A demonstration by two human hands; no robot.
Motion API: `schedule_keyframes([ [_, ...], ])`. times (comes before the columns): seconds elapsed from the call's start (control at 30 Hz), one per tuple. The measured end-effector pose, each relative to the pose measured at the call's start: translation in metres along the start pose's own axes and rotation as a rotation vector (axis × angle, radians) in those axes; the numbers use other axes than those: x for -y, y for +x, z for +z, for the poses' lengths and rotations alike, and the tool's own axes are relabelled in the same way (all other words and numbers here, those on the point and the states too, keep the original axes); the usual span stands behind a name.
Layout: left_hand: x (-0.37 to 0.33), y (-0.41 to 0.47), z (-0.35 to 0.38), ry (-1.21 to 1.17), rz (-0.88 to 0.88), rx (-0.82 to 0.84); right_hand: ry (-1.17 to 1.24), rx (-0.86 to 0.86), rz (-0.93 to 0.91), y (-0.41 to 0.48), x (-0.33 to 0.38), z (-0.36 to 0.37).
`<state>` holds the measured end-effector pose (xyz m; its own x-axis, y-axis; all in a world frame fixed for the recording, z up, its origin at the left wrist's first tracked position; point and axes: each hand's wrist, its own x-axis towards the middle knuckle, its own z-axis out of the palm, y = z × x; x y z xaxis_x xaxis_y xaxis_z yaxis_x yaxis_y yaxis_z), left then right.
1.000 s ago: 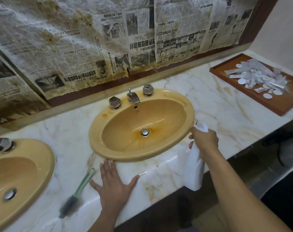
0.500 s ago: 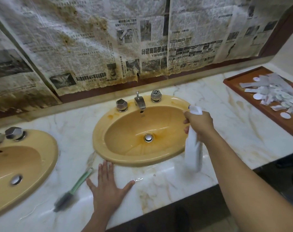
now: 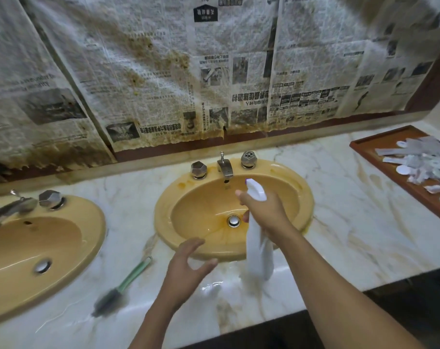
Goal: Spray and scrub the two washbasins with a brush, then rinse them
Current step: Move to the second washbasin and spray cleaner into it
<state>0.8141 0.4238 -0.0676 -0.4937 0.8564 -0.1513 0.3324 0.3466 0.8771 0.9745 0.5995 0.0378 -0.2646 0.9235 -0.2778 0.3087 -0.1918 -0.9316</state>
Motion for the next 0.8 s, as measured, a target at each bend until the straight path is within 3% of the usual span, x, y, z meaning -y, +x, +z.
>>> schedule_keyframes([
  [0.07,-0.019,-0.004,0.003,-0.079,0.01,0.158,0.044,0.088,-0.08,-0.014,0.008,0.025],
  [0.17,-0.032,-0.008,0.004,-0.157,0.05,0.182,0.094,0.227,-0.2,-0.027,0.015,0.06],
  [0.5,-0.007,-0.035,-0.06,-0.219,0.047,-0.053,-0.256,0.508,-0.437,-0.06,0.024,0.119],
  [0.8,0.045,-0.063,-0.151,-0.207,-0.116,-0.477,-0.643,0.567,-0.647,-0.051,-0.011,0.179],
])
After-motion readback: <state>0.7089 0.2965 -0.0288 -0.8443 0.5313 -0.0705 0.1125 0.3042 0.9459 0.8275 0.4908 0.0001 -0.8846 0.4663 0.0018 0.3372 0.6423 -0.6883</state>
